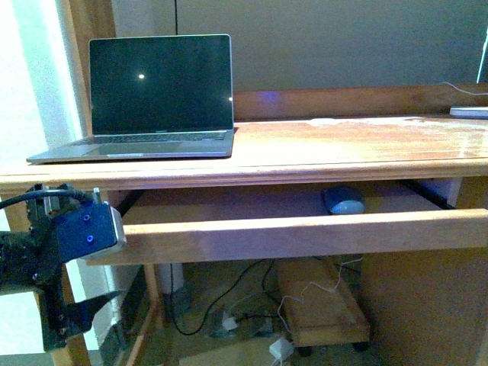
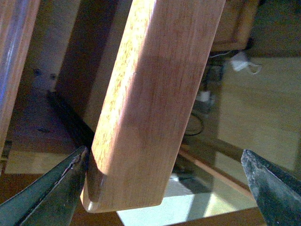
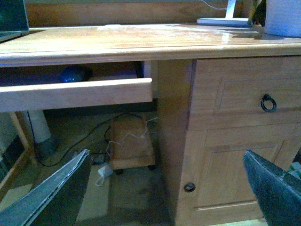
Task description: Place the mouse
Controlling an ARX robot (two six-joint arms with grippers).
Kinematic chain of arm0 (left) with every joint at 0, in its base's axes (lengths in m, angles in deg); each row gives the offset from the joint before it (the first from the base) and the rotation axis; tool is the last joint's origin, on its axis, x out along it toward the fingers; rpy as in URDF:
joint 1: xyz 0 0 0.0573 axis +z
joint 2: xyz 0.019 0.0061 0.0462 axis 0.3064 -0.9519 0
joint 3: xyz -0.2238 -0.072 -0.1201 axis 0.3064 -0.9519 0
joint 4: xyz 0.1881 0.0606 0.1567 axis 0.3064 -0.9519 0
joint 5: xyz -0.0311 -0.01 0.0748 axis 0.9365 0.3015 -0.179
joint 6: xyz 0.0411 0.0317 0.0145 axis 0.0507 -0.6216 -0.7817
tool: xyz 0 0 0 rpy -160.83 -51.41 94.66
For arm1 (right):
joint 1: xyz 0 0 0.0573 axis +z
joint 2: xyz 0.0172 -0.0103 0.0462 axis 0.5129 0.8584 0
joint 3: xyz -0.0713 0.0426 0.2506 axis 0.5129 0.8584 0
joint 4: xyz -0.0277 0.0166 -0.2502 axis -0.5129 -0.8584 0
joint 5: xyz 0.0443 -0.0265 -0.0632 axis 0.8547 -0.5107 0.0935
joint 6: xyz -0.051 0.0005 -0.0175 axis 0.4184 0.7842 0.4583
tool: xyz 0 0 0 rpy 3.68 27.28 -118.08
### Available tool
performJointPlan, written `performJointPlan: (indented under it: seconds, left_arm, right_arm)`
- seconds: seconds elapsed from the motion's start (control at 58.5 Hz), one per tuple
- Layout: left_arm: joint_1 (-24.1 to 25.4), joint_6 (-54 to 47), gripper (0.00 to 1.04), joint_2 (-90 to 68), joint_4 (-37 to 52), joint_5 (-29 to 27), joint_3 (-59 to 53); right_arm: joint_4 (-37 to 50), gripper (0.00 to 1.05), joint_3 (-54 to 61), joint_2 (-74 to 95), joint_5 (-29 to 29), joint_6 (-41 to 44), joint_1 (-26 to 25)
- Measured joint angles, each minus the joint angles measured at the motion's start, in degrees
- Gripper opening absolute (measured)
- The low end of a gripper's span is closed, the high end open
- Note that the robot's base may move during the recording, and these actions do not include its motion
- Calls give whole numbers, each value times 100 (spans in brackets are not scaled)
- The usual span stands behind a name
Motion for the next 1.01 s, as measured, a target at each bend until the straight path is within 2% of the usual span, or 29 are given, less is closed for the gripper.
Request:
performJointPlan:
  seconds: [0.273,0.376,0.496,0.632,0.701,0.871,0.957,1.008]
  left_arm:
    - [-455,527,97,859,-844,566,-763]
    - [-619,1128,97,1263,-1307,850,-916]
    - [-787,1991,97,1517,-1307,1292,-1047]
    - [-970,3683,97,1878,-793,2277,-1309]
    - [-1014,4929,97,2105,-109,2754,-1410]
    - [-874,7617,97,2415,1735,2542,-1344]
    - [-796,8644,97,2597,2173,2186,-1303]
    - [-767,8900,97,2723,2131,1893,-1285]
  right_arm:
    - [0,97,0,0,0,2,0]
    - [0,97,0,0,-2,2,0]
    - [0,97,0,2,0,2,0]
    - [0,97,0,0,-2,0,0]
    - [0,97,0,0,0,2,0]
    - [0,97,0,0,-2,0,0]
    - [0,97,0,0,0,0,0]
    - [0,97,0,2,-2,2,0]
